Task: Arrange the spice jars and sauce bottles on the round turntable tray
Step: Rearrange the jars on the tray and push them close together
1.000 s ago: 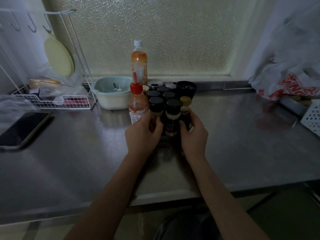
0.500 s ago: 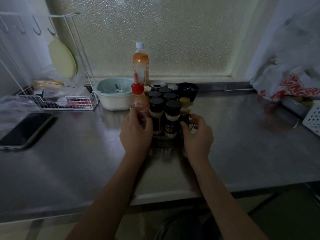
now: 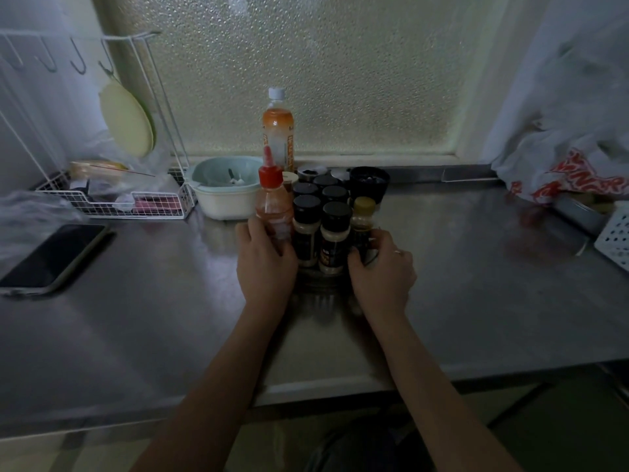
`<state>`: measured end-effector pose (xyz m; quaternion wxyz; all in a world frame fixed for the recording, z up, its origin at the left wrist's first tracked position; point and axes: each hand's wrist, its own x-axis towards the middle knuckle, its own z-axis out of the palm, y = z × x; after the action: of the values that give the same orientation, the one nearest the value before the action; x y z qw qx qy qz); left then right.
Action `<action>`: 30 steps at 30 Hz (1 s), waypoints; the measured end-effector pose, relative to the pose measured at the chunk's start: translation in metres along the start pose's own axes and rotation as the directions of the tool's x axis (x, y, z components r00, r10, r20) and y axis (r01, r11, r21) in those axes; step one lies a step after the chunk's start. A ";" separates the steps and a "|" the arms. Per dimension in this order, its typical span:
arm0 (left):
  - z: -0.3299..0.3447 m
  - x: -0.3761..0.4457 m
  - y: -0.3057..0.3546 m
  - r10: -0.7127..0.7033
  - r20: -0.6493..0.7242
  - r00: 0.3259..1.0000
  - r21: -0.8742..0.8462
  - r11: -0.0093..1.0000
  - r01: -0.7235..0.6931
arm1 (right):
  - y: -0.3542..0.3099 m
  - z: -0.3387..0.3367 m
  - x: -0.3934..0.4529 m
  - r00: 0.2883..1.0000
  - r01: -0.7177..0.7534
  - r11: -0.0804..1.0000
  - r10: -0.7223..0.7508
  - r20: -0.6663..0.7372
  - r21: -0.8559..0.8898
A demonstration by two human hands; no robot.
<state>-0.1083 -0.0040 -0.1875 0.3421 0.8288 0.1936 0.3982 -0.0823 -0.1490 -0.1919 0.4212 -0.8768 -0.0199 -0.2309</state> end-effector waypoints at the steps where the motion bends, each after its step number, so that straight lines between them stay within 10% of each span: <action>1: 0.000 0.000 -0.001 -0.003 0.008 1.000 0.001 1.000 0.003 | 0.000 0.000 0.000 1.000 -0.007 1.000 0.007 0.011 0.017; 30: 0.100 0.051 0.017 0.101 0.070 0.992 -0.051 0.994 -0.097 | 0.032 0.032 0.095 0.977 -0.202 0.953 0.212 0.021 -0.225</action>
<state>0.0031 -0.0267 -0.1931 0.3483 0.8430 0.1302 0.3887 0.0224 -0.1612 -0.1926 0.3424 -0.9205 0.0885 -0.1665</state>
